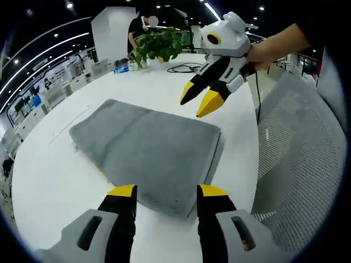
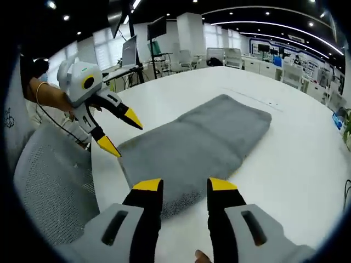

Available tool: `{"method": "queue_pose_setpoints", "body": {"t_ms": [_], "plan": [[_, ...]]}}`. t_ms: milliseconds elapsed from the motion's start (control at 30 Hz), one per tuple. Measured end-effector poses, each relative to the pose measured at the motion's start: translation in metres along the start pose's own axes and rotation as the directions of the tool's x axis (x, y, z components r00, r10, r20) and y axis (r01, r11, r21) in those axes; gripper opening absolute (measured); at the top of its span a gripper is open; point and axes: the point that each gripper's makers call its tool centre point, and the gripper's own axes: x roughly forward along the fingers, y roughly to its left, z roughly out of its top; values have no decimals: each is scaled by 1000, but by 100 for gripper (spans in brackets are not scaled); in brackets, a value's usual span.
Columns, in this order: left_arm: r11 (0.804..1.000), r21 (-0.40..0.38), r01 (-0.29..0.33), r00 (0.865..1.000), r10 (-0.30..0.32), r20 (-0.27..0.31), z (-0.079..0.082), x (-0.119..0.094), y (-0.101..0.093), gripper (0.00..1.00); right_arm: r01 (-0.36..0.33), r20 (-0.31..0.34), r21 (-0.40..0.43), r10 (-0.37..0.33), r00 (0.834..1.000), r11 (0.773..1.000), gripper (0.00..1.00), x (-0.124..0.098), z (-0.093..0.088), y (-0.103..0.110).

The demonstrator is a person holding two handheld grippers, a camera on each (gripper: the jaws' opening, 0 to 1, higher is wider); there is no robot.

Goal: Fold the towel on the table until its edges align and the towel forms a compact rectangular stack.

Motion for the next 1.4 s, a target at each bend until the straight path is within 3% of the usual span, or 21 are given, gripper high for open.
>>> {"method": "queue_pose_setpoints", "body": {"t_ms": [133, 367, 500, 667, 733, 833, 1000, 1300, 1400], "plan": [[1000, 18, 21, 1000, -21, -9, -7, 0, -11, 42, -32, 8, -2, 32, 999, 999, 31, 0, -4, 6], [992, 121, 41, 998, -35, -52, -11, 0, -26, 36, -68, -31, -76, 66, 997, 995, 31, 2, -22, 21], [985, 173, 28, 996, -12, -88, -14, 6, -22, 35, -81, -72, -123, 73, 995, 989, 31, 2, -32, 26], [986, 162, 25, 994, -8, -105, -18, 14, -15, 33, -86, -124, -189, 63, 990, 978, 30, 9, -47, 23], [986, 166, 26, 994, -7, -111, -19, 15, -13, 32, -82, -147, -229, 49, 988, 970, 30, 12, -53, 19], [978, 203, 36, 990, -7, -144, -22, 15, -12, 30, -75, -198, -354, 4, 980, 932, 29, 13, -57, 15], [988, 152, 31, 991, -11, -134, -21, 19, -9, 26, -80, -207, -358, 5, 978, 930, 27, 17, -63, 14], [979, 198, 57, 989, -29, -143, -21, 19, -7, 20, -94, -239, -402, -6, 971, 911, 21, 27, -72, 9], [981, 187, 61, 990, -35, -140, -21, 19, -7, 18, -82, -222, -391, -8, 975, 917, 19, 28, -69, 7]]}}
